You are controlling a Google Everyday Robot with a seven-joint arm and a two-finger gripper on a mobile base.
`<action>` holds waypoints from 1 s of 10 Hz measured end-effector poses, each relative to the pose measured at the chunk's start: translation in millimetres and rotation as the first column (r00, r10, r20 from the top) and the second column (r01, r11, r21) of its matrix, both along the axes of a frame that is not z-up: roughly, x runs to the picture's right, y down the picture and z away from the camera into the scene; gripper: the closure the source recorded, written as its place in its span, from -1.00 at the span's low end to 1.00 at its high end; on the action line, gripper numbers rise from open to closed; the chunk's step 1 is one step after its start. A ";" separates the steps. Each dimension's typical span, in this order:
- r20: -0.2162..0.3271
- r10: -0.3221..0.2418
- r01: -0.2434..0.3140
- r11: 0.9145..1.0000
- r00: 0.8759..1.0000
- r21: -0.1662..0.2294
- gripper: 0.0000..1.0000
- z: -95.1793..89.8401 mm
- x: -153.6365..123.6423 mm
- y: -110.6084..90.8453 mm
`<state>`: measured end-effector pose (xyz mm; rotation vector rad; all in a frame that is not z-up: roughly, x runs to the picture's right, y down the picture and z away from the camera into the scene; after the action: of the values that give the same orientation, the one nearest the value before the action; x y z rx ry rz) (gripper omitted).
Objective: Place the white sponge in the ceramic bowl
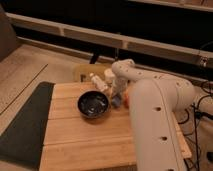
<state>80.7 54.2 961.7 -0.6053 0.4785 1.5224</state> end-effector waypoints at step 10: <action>0.147 -0.147 0.106 0.960 0.978 0.259 1.00 -134.2 -100.7 -82.9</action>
<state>-19.9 -28.8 827.5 -0.4882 0.1892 1.3704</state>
